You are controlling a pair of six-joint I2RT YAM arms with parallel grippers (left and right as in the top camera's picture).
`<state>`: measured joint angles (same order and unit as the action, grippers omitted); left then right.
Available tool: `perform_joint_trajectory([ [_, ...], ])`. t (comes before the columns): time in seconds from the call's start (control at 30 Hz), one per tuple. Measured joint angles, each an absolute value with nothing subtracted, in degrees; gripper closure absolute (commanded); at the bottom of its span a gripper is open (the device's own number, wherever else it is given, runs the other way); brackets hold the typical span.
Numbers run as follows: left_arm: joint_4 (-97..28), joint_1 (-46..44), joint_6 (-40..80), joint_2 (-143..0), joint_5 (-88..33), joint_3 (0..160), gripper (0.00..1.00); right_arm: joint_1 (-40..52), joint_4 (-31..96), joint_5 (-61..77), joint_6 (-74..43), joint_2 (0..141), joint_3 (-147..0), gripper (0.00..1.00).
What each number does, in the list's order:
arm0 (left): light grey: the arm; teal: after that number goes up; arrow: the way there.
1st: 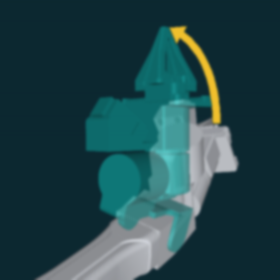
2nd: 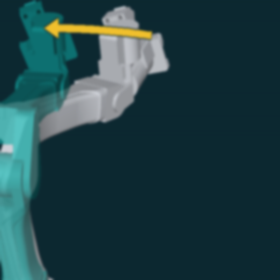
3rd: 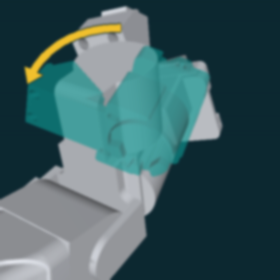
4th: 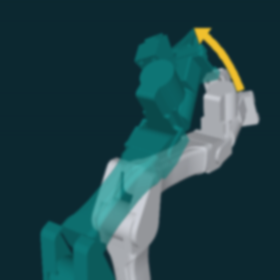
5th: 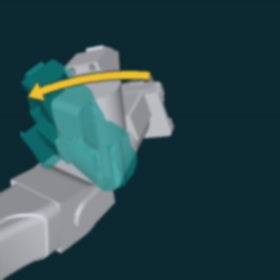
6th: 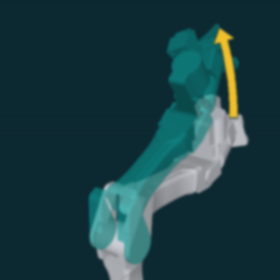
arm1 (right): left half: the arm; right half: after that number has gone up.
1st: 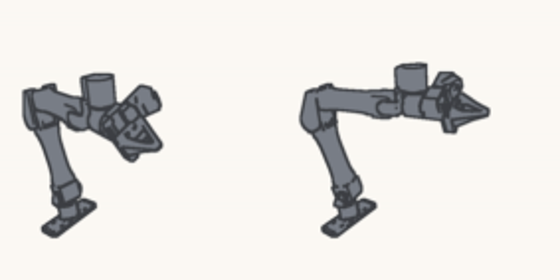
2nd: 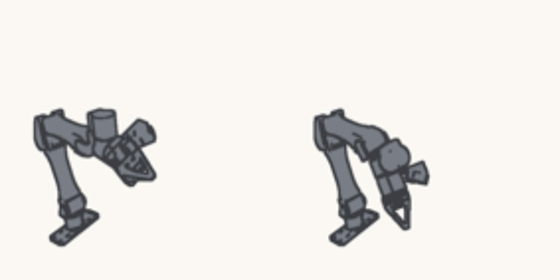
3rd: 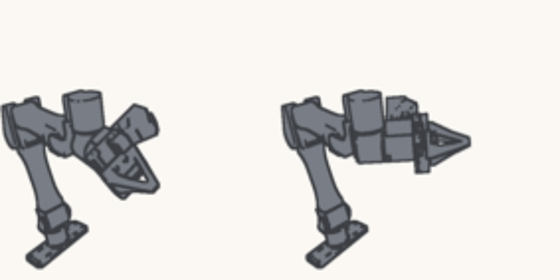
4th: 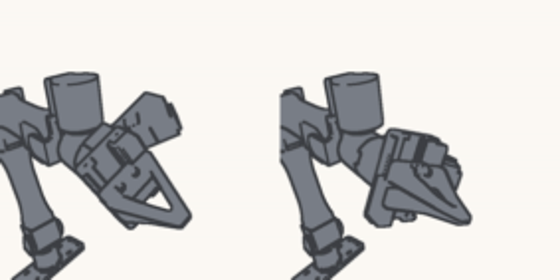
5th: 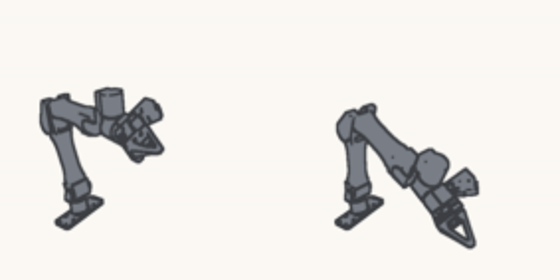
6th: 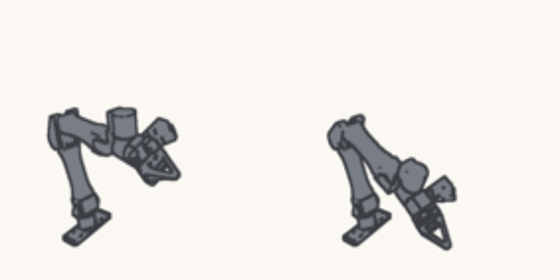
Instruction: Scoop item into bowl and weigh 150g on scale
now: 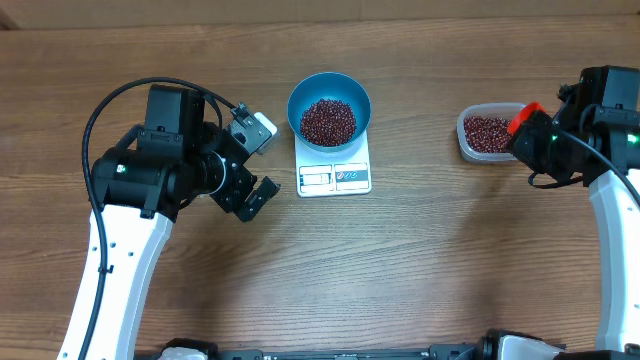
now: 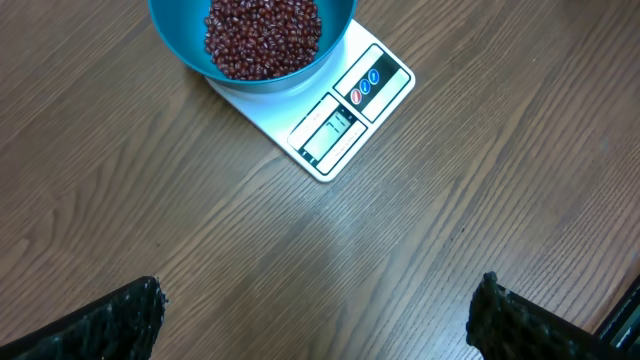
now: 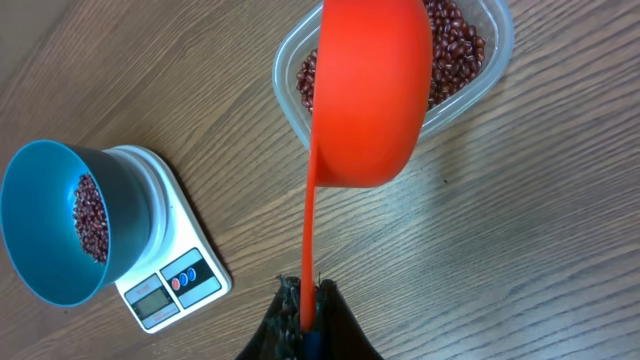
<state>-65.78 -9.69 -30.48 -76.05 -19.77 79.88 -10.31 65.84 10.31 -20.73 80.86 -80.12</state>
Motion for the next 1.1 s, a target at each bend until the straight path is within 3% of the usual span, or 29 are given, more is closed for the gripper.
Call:
perform_joint_trajectory([
  [1.1,-65.8,-9.7,-30.5,-76.1,-19.8,79.9,0.00,-10.3,65.1,12.7,-20.8,84.3,-80.1,0.96],
])
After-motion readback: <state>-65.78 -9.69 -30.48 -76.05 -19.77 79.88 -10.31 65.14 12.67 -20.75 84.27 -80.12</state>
